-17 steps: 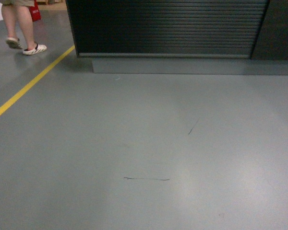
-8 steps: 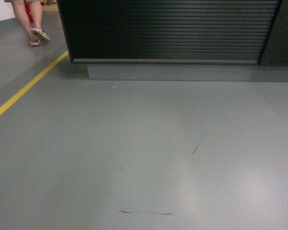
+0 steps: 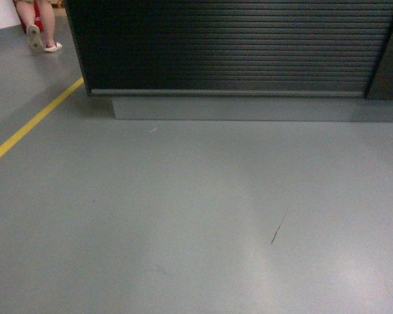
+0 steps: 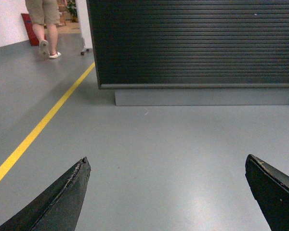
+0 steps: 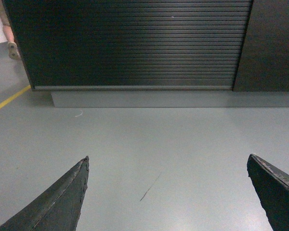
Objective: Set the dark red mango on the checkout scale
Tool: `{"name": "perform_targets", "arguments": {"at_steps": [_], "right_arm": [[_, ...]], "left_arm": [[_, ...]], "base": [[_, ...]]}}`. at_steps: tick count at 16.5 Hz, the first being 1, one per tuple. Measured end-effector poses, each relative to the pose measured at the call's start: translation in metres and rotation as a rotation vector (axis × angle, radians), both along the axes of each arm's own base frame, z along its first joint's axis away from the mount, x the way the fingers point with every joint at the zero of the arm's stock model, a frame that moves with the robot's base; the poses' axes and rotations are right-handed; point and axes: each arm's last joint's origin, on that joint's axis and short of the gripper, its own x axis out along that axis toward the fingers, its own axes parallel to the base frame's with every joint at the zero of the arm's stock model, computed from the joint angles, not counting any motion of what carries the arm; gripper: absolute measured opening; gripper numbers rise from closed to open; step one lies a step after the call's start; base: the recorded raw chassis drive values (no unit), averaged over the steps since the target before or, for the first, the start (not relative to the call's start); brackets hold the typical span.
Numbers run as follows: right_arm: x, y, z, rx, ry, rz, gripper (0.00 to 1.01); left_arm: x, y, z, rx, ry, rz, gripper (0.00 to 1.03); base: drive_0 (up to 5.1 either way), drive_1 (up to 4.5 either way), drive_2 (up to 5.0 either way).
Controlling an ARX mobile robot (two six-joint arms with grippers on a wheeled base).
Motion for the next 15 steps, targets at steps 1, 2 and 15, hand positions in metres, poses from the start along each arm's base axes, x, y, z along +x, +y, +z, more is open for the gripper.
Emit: {"name": "perform_targets", "arguments": {"at_steps": [1, 2, 15], "right_arm": [[0.0, 0.0, 0.0, 0.0, 0.0, 0.0, 0.98], [0.0, 0.0, -0.0001, 0.0, 0.001, 0.0, 0.98], [0.0, 0.0, 0.0001, 0.0, -0.001, 0.0, 0.98]], "left_arm": [[0.0, 0.0, -0.0006, 0.0, 0.006, 0.0, 0.98], [0.0, 0.0, -0.0004, 0.0, 0.005, -0.001, 0.98], [0.0, 0.0, -0.0006, 0.0, 0.006, -0.001, 0.98]], "base": [[0.0, 3.83, -3.8], [-0.1, 3.7, -3.9], [0.1, 3.71, -3.6]]}}
